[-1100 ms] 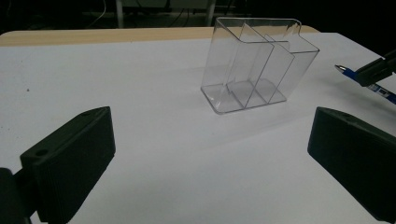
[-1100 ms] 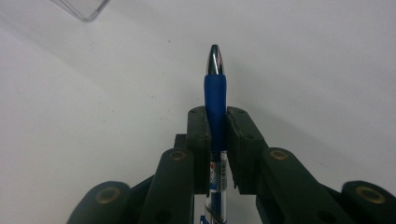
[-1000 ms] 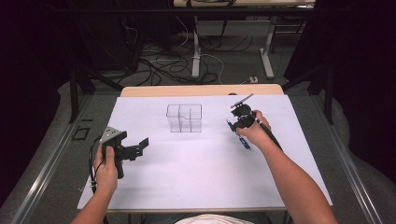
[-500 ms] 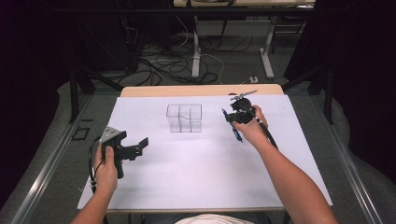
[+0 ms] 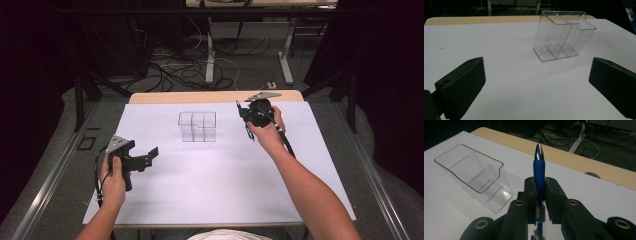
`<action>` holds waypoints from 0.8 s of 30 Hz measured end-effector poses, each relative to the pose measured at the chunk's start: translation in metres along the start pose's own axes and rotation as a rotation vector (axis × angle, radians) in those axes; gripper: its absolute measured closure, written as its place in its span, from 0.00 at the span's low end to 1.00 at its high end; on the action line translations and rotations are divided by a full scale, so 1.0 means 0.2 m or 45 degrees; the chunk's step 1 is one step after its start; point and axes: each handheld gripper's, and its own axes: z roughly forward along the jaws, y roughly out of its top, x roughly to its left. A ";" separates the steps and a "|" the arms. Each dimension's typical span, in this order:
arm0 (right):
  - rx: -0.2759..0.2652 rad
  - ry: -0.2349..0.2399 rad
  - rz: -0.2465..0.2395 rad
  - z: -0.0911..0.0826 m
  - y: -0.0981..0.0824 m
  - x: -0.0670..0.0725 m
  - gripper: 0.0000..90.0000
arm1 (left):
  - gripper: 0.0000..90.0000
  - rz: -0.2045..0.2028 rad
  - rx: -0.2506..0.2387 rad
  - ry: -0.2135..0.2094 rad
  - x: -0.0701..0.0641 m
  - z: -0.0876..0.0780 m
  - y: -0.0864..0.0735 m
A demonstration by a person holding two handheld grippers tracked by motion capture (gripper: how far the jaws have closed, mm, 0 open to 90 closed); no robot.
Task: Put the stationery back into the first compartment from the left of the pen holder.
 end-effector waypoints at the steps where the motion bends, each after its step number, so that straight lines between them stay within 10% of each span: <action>1: -0.009 -0.003 -0.001 0.00 0.01 0.00 0.89 | 0.01 0.000 0.000 0.001 0.00 0.00 0.00; 24: -0.150 0.043 -0.055 -0.01 0.25 0.16 0.89 | 0.01 0.001 -0.002 0.004 0.01 -0.01 0.00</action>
